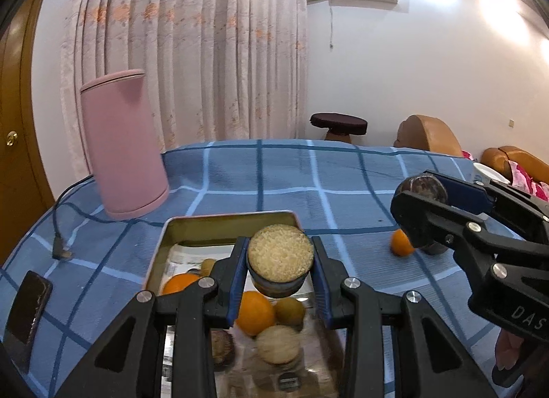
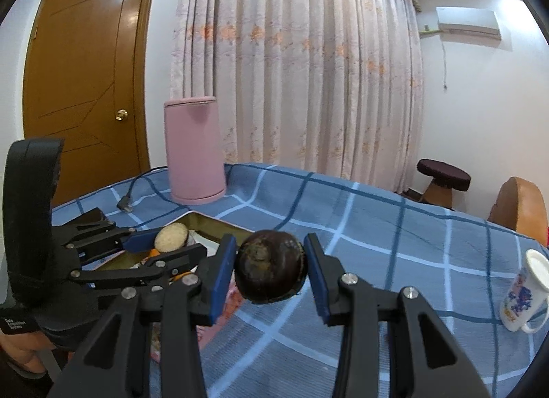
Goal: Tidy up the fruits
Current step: 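Carry the slice in the left tool and the dark brown fruit in the right tool over the tin, then open the left tool over the tin while the right tool releases the dark brown fruit into it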
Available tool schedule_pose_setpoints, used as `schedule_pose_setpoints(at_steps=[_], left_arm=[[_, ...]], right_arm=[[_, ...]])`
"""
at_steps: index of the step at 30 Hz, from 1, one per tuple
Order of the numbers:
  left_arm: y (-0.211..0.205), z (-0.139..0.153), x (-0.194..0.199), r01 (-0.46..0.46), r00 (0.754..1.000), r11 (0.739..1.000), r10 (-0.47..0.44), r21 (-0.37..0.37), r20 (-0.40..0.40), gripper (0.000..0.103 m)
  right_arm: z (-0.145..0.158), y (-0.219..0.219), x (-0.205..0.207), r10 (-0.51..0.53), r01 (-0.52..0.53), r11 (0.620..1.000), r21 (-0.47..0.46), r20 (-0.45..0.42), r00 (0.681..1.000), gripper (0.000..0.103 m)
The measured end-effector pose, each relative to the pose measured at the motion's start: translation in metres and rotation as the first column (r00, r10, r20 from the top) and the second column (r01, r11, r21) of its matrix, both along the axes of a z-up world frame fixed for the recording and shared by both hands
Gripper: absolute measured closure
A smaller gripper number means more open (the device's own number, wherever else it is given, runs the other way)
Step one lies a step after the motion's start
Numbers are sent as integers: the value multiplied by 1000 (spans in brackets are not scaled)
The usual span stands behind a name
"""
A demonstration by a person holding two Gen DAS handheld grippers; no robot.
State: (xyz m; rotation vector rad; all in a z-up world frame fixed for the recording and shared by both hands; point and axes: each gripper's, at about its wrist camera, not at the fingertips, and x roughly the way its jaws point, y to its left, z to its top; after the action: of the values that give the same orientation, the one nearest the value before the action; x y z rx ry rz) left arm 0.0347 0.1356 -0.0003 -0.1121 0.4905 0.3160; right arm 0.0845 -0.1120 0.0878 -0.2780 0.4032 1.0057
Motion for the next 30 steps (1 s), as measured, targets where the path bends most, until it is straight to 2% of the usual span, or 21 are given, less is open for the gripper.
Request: schedule_pose_setpoints(at_steps=[13, 30], left_arm=[[40, -10, -12, -67, 997, 997, 65, -29, -42, 66], [59, -33, -10, -74, 989, 994, 63, -81, -132, 66]], right_arm=[[-20, 48, -14, 87, -90, 995, -48, -48, 995, 60], [-57, 71, -1, 129, -160, 978, -133, -215, 968, 58]])
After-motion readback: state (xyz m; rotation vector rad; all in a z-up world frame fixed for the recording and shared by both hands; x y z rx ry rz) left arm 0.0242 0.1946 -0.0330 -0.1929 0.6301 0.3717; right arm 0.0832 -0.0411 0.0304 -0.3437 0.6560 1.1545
